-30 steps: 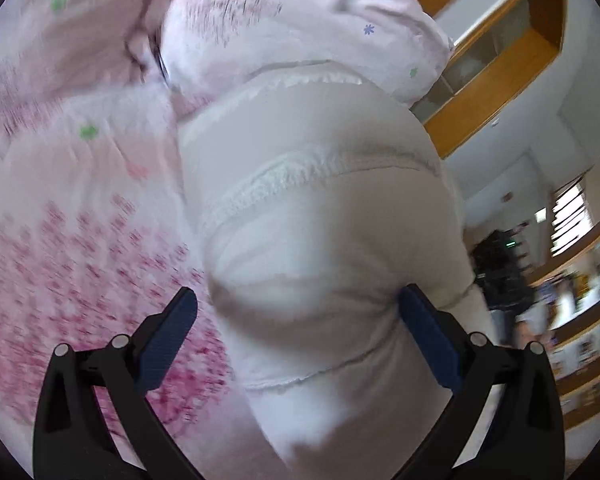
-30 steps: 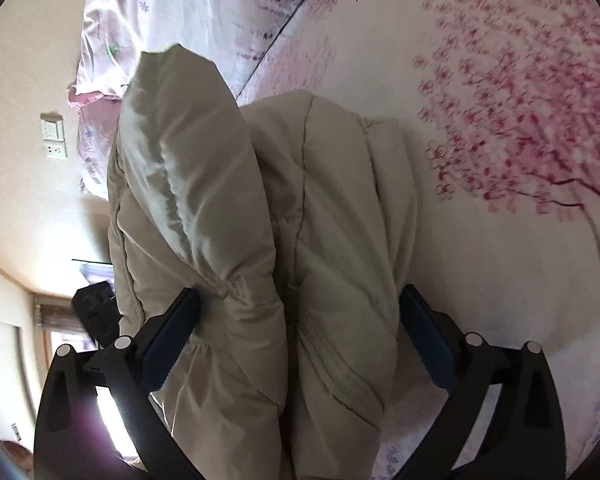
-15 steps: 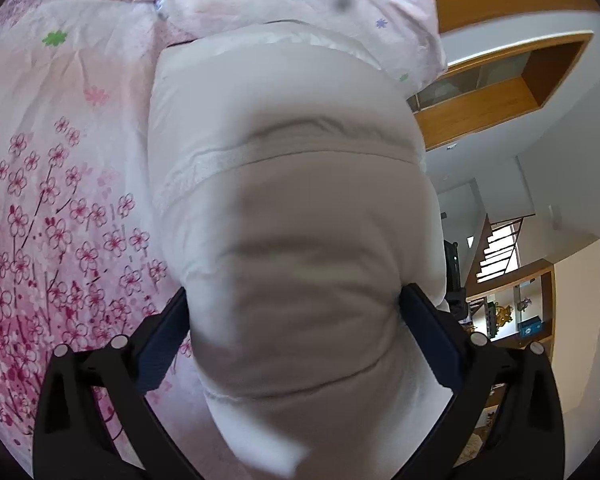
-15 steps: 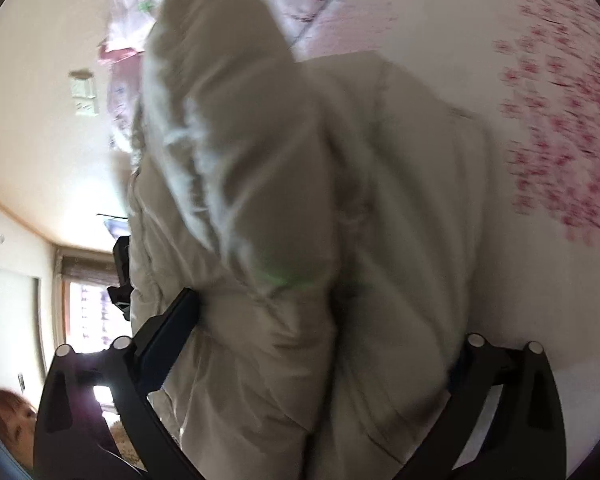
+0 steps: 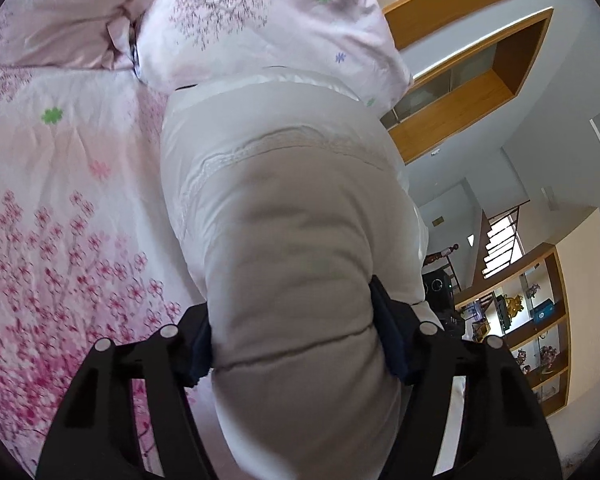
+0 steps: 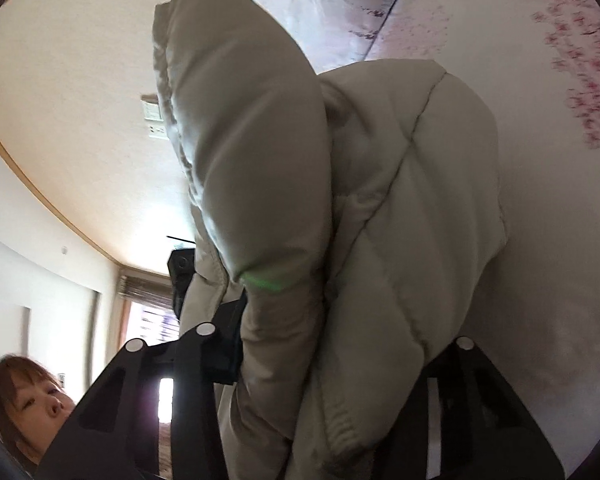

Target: Fold large clothes

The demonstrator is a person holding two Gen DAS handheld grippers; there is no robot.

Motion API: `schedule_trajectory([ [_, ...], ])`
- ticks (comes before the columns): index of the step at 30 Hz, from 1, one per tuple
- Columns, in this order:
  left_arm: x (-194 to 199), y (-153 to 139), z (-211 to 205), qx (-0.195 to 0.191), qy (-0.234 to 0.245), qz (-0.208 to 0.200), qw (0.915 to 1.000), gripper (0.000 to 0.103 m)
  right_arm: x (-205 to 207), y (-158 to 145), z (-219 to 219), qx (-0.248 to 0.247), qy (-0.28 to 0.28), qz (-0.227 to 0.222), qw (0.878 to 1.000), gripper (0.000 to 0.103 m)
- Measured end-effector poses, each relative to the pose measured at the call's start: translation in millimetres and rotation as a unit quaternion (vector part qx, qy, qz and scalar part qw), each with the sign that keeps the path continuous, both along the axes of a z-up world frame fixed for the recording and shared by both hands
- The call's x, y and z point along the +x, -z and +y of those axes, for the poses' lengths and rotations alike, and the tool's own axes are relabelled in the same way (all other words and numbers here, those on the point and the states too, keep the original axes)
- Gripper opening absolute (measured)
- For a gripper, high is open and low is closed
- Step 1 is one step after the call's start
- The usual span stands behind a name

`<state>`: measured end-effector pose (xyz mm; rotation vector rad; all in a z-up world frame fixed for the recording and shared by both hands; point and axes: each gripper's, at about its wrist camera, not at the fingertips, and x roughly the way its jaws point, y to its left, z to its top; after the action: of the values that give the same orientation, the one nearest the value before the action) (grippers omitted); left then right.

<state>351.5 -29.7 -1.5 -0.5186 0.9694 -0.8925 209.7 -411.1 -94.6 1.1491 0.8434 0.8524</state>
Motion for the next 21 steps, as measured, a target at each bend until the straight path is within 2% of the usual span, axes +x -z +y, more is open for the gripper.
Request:
schedule_trajectory([
  [4,1,-11,20,0.000,-0.016,-0.020,0.9997,0.065,21,-24,21,-0.018,-0.023,-0.008,1.000,0.040],
  [11,9,-41,92,-0.009,-0.092,-0.066,0.9935,0.062,86,-103,90,-0.091,-0.076,-0.069,0.991,0.039],
  [14,15,-37,125,0.004,-0.129,-0.065,0.9895,0.061,113,-102,126,-0.123,-0.096,-0.061,0.986,0.039],
  [15,19,-28,137,0.021,-0.144,-0.052,0.9880,0.061,123,-95,137,-0.145,-0.099,-0.044,0.984,0.042],
  [17,28,-6,148,0.070,-0.168,-0.017,0.9830,0.063,145,-66,160,-0.216,-0.091,0.014,0.972,0.062],
  [18,29,3,152,0.076,-0.174,-0.010,0.9817,0.066,152,-52,163,-0.206,-0.086,0.037,0.974,0.077],
  [19,29,8,158,0.069,-0.179,-0.009,0.9814,0.067,155,-46,163,-0.193,-0.088,0.051,0.976,0.081],
  [20,28,7,159,0.075,-0.179,-0.010,0.9809,0.067,154,-44,161,-0.187,-0.084,0.060,0.977,0.081],
  [21,26,4,157,0.087,-0.179,-0.016,0.9799,0.068,148,-52,158,-0.206,-0.071,0.057,0.974,0.081],
])
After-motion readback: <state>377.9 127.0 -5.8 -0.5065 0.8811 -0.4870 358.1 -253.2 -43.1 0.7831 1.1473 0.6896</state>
